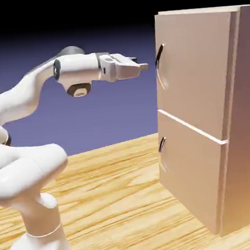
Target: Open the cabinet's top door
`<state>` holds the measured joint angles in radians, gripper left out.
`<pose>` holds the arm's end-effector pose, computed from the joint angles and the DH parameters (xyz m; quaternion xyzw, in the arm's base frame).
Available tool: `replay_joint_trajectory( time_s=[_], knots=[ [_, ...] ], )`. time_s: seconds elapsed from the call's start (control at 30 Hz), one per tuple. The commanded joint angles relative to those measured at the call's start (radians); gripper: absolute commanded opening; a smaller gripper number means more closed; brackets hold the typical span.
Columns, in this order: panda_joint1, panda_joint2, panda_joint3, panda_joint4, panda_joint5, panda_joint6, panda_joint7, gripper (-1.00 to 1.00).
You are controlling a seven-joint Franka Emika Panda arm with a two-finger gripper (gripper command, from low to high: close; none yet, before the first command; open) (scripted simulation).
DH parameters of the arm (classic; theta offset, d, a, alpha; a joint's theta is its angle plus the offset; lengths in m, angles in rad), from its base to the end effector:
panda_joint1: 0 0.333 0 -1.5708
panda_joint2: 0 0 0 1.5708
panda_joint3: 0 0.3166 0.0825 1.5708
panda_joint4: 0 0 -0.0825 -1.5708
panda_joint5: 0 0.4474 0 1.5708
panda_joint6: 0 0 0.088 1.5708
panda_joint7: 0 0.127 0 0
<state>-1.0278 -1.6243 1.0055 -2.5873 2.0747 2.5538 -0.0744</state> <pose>0.4091 0.0849 0.5937 -0.6465 0.3059 -0.6491 0.2592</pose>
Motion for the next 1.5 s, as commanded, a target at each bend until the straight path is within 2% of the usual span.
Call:
replay_joint_trajectory(
  time_s=[0.0, 0.1, 0.27, 0.3, 0.33, 0.6, 0.9, 1.17, 1.47],
  knots=[
    [-0.022, -0.022, 0.021, 0.005, 0.044, -0.010, -0.017, 0.00],
    [-0.061, -0.062, 0.059, 0.013, 0.121, -0.028, -0.048, 0.00],
    [-0.215, -0.028, 0.094, 0.136, 0.213, -0.049, -0.081, 0.00],
    [-0.215, -0.028, 0.094, 0.136, 0.213, -0.049, -0.081, -1.00],
    [-0.215, -0.028, 0.094, 0.136, 0.213, -0.049, -0.081, -1.00],
    [-0.025, -0.033, -0.091, -0.149, 0.243, -0.373, -0.311, -1.00],
    [0.041, 0.024, -0.411, -0.339, 0.052, -0.735, -0.497, -1.00],
    [-0.006, 0.167, -0.701, -0.368, -0.198, -1.016, -0.647, -1.00],
    [-0.049, 0.479, -0.980, -0.265, -0.526, -1.310, -0.854, -1.00]
  ],
)
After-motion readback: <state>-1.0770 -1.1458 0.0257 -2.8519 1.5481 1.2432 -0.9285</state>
